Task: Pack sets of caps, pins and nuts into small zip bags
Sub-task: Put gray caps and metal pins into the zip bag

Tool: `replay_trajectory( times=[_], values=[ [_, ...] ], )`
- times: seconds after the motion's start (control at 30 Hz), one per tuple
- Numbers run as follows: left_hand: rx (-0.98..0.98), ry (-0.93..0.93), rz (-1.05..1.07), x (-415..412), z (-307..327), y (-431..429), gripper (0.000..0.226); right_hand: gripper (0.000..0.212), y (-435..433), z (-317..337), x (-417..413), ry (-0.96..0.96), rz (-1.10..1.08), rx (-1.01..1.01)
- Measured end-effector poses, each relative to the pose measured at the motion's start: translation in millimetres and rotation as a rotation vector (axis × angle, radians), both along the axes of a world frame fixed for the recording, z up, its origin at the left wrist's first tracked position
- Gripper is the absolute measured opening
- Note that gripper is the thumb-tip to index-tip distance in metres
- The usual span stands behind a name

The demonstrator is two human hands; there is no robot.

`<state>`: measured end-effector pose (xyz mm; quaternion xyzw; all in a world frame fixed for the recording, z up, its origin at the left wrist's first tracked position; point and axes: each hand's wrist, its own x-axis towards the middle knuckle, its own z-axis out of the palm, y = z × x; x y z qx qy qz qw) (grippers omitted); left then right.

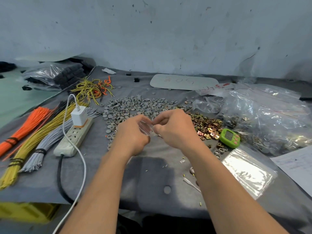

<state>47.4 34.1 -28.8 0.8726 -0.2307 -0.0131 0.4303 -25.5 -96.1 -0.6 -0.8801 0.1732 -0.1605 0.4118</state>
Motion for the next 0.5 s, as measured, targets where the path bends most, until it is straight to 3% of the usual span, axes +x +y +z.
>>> replay_trajectory(
  times=[0.07, 0.23, 0.37, 0.5],
  values=[
    [0.013, 0.015, -0.047, -2, 1, -2, 0.044, 0.022, 1, -1, 0, -0.071, 0.029, 0.113],
    [-0.116, 0.116, -0.116, -4, 1, -6, 0.047, 0.021, 8, -9, 6, -0.139, -0.014, 0.112],
    [-0.265, 0.216, -0.036, -3, 1, -8, 0.045, 0.027, -1, -1, 4, -0.224, -0.122, 0.195],
    [-0.270, 0.145, 0.130, 2, -1, -11, 0.039, 0.018, -11, 5, -9, -0.030, -0.027, 0.048]
  ],
)
